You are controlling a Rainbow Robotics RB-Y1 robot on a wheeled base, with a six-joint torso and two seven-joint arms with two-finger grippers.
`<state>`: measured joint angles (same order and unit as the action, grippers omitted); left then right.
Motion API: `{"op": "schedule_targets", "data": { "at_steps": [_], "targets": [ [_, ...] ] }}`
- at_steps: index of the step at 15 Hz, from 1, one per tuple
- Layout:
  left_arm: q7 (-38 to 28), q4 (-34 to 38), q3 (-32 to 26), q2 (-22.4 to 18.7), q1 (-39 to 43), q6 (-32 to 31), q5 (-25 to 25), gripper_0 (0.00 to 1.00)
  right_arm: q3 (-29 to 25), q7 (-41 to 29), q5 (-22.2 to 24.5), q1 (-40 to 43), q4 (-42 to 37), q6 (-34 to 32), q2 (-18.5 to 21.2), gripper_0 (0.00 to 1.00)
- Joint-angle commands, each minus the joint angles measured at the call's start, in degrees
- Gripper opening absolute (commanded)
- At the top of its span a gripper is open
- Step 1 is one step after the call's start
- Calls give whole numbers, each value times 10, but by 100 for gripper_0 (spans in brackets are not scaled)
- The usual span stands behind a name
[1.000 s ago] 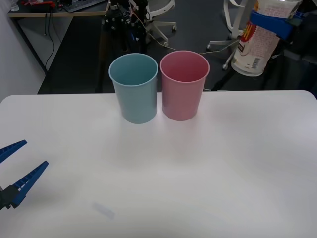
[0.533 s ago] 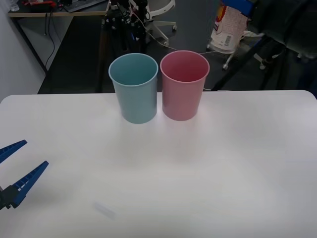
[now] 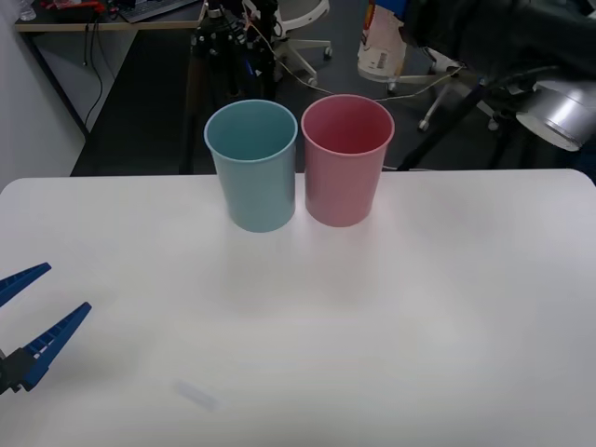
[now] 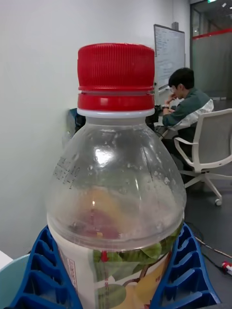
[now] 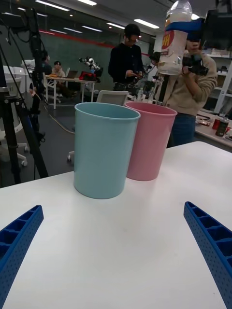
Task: Grasp the object on the table and drop it into the matching bin: aluminum can to the light blue bin, PET bottle to the pink bin.
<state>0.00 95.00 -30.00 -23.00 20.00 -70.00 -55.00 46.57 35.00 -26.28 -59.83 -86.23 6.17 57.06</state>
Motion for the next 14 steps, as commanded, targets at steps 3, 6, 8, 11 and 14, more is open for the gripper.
{"op": "schedule_targets", "data": {
  "at_steps": [3,6,8,11,14],
  "targets": [
    [0,0,0,0,0,0,0,100,0,-4,47,-9,53,0,-53,0],
    [0,0,0,0,0,0,0,100,0,-8,76,-10,72,0,-79,0],
    [0,0,0,0,0,0,0,100,1,-12,92,-9,80,0,-92,0],
    [0,0,0,0,0,0,0,100,1,-19,120,-5,87,0,-108,0],
    [0,0,0,0,0,0,0,100,1,-25,144,5,88,0,-114,0]
  ]
}}
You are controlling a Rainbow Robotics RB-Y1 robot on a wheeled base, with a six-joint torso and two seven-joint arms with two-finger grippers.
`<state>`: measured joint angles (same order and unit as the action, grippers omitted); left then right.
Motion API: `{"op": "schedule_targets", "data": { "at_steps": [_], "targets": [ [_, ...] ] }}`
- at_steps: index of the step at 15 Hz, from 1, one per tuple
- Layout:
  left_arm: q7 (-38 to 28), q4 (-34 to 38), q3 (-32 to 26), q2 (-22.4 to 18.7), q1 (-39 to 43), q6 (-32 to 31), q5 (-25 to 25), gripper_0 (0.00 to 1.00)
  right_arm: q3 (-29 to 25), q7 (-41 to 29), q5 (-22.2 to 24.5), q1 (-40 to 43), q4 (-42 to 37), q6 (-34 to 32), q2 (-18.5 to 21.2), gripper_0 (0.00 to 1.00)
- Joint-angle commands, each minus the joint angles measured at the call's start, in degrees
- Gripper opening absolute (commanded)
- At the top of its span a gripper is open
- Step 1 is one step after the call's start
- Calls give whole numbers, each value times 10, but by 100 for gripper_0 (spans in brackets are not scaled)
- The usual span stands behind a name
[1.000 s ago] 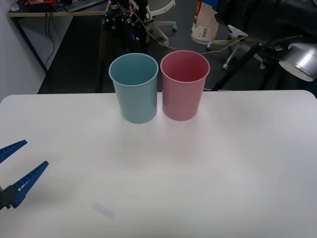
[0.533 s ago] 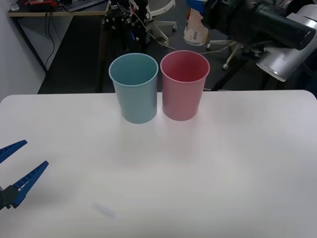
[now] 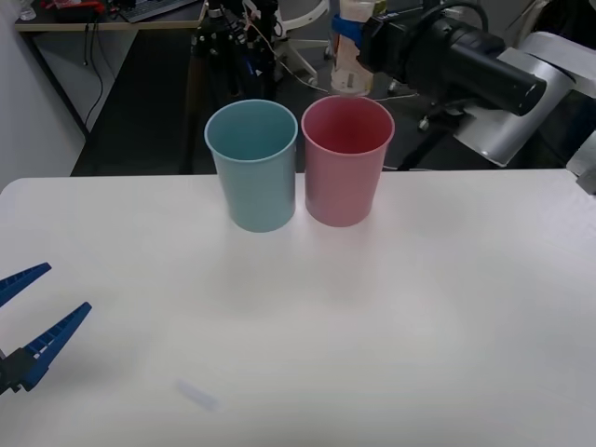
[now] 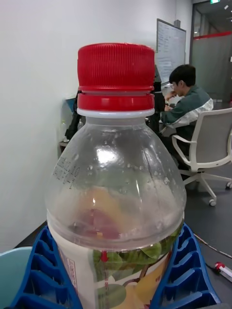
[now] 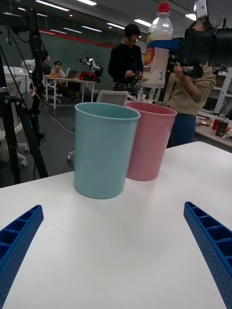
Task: Grasp the object on the table and drop it into the matching bin: aluminum can to the light blue bin, PET bottle to the pink bin.
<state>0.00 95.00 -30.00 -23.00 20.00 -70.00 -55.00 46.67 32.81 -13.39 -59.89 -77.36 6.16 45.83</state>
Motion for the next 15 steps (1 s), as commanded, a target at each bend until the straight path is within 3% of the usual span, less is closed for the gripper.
{"op": "schedule_targets", "data": {
  "at_steps": [1,7,8,10,15],
  "targets": [
    [0,0,0,0,0,0,0,100,0,-4,18,8,-2,0,-2,0],
    [0,0,0,0,0,0,0,100,0,-13,28,11,-3,0,-4,0],
    [0,0,0,0,0,0,0,100,0,-13,30,11,-3,-1,-4,5],
    [0,0,0,0,0,0,0,100,0,-18,30,11,-3,-1,-4,100],
    [0,0,0,0,0,0,0,100,-3,-31,35,11,-3,-4,-4,100]
  ]
}}
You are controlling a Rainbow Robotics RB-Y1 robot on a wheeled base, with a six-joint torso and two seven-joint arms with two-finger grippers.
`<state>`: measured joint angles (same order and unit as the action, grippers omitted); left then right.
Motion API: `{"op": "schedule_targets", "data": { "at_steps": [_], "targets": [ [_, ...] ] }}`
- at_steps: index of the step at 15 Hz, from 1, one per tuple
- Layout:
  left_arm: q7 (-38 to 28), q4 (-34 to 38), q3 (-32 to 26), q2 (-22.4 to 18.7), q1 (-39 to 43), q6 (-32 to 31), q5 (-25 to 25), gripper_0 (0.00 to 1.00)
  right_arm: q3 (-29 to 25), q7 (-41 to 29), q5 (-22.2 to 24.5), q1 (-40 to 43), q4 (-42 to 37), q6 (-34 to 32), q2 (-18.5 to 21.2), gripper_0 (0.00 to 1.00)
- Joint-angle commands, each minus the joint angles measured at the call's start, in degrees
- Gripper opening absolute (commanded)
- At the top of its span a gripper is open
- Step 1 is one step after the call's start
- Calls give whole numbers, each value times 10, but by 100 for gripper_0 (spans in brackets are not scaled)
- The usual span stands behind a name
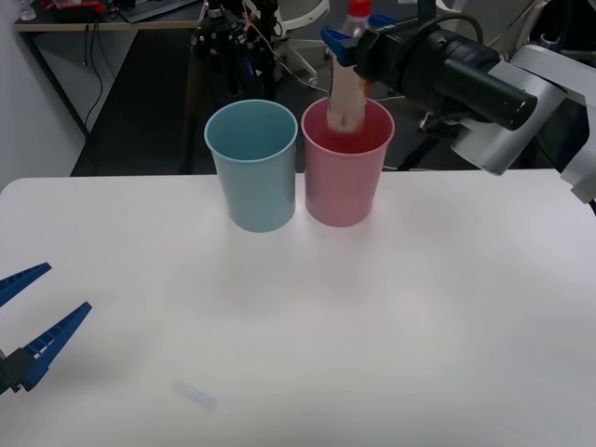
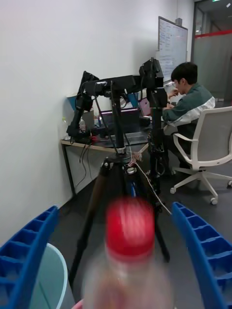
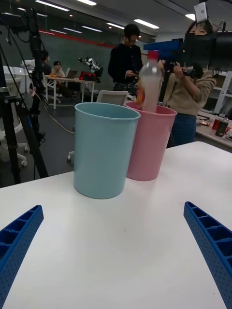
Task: Grasp the object on the table and drop it into the matching bin: aluminum can to the light blue bin, PET bottle to the pink bin.
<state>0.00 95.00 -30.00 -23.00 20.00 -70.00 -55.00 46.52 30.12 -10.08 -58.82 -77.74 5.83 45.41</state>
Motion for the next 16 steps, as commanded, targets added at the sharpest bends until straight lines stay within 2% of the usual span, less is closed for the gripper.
{"op": "schedule_targets", "data": {
  "at_steps": [1,13,16],
  "targets": [
    [0,0,0,0,0,0,0,100,-3,-6,1,0,-1,0,0,100],
    [0,0,0,0,0,0,0,100,-14,-8,0,4,-8,-3,6,100],
    [0,0,0,0,0,0,0,100,-53,1,4,47,-69,2,28,100]
  ]
}}
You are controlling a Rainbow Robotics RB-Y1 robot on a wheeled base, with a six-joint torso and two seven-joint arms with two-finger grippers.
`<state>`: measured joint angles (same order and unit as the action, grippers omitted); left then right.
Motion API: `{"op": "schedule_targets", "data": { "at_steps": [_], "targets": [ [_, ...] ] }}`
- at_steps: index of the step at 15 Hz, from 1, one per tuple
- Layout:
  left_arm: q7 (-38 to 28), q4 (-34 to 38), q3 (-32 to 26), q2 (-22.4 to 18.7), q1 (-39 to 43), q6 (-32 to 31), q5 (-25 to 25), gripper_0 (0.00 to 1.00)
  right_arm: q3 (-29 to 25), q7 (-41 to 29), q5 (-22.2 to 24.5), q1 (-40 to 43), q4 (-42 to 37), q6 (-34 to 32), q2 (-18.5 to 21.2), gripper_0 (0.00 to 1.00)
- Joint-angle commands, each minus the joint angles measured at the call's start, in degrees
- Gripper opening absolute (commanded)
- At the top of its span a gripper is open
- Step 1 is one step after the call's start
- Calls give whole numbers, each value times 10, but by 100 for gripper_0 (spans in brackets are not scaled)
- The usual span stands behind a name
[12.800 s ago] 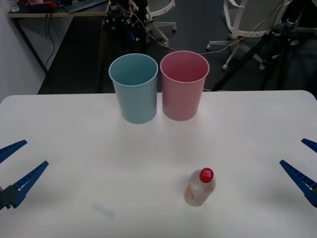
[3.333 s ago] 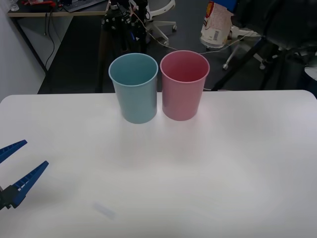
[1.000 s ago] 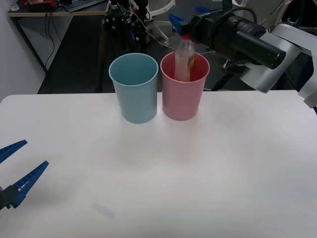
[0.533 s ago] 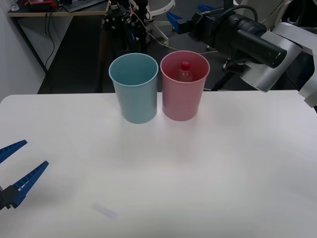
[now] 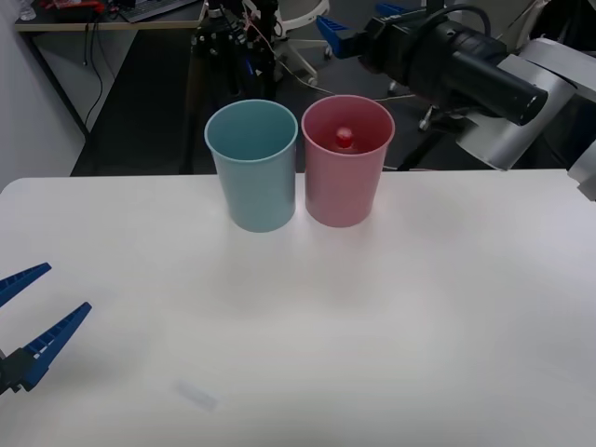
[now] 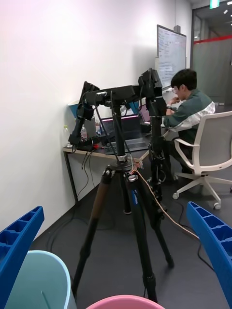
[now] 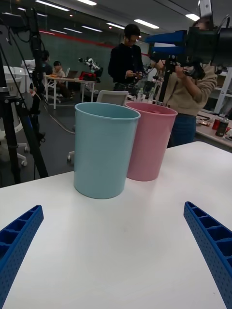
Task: Grasp the object on the table and drop it into the matching bin: aluminum can to the light blue bin, PET bottle to the pink bin.
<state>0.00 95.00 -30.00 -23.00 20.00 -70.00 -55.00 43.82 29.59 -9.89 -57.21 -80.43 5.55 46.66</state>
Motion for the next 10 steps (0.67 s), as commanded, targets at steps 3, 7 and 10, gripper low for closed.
{"op": "schedule_targets", "data": {
  "at_steps": [3,7,10],
  "targets": [
    [0,0,0,0,0,0,0,100,-58,17,6,81,-114,8,48,100],
    [0,0,0,0,0,0,0,100,-112,37,12,160,-207,8,83,100],
    [0,0,0,0,0,0,0,100,-138,50,13,196,-242,8,98,100]
  ]
}}
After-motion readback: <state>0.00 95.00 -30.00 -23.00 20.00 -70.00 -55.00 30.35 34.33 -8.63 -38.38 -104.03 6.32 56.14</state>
